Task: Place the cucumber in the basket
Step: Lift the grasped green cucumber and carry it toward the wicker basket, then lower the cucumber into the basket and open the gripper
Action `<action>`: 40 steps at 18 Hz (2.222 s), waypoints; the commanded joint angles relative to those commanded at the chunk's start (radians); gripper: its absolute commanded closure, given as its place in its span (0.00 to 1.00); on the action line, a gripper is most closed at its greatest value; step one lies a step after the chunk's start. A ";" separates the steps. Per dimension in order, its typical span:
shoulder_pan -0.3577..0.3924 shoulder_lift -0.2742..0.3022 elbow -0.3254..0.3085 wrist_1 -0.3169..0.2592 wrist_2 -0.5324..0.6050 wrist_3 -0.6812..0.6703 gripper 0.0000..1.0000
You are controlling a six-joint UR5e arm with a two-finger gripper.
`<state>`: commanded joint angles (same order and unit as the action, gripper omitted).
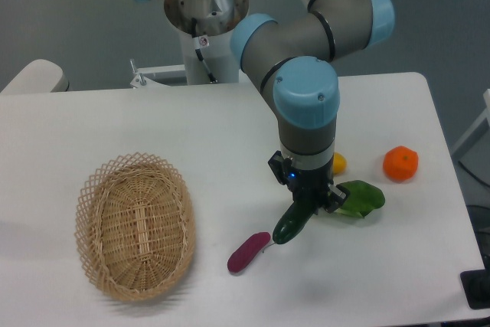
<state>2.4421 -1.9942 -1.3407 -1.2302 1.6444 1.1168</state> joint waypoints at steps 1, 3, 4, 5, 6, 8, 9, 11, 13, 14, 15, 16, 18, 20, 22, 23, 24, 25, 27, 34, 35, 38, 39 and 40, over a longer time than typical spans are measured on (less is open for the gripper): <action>-0.003 0.005 -0.009 -0.002 -0.002 -0.008 0.63; -0.008 0.020 -0.037 -0.002 -0.003 -0.011 0.63; -0.027 0.023 -0.037 -0.006 -0.002 -0.021 0.63; -0.049 0.025 -0.038 -0.012 0.000 -0.052 0.63; -0.066 0.023 -0.040 -0.014 0.000 -0.087 0.63; -0.107 0.020 -0.046 -0.014 0.000 -0.161 0.63; -0.132 0.014 -0.046 -0.012 0.002 -0.208 0.63; -0.179 -0.004 -0.046 -0.006 0.002 -0.287 0.63; -0.228 -0.020 -0.046 -0.006 0.000 -0.360 0.63; -0.251 -0.023 -0.048 -0.008 -0.002 -0.397 0.63; -0.276 -0.026 -0.055 -0.009 -0.002 -0.426 0.63; -0.294 -0.028 -0.072 -0.005 -0.002 -0.448 0.63; -0.330 -0.034 -0.101 -0.005 0.006 -0.498 0.63; -0.363 -0.047 -0.115 -0.003 0.008 -0.569 0.63; -0.394 -0.066 -0.120 -0.003 0.008 -0.642 0.62; -0.405 -0.075 -0.123 -0.003 0.008 -0.699 0.62; -0.419 -0.086 -0.126 -0.002 0.008 -0.754 0.62; -0.425 -0.092 -0.126 -0.002 0.006 -0.787 0.62; -0.433 -0.101 -0.135 -0.002 0.003 -0.801 0.62; -0.448 -0.118 -0.181 0.072 0.008 -0.793 0.58; -0.448 -0.118 -0.183 0.072 0.006 -0.787 0.58; -0.448 -0.118 -0.175 0.072 0.008 -0.784 0.32; -0.448 -0.118 -0.173 0.072 0.012 -0.784 0.07; -0.448 -0.117 -0.170 0.072 0.026 -0.778 0.00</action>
<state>1.9942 -2.1108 -1.5110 -1.1582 1.6704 0.3389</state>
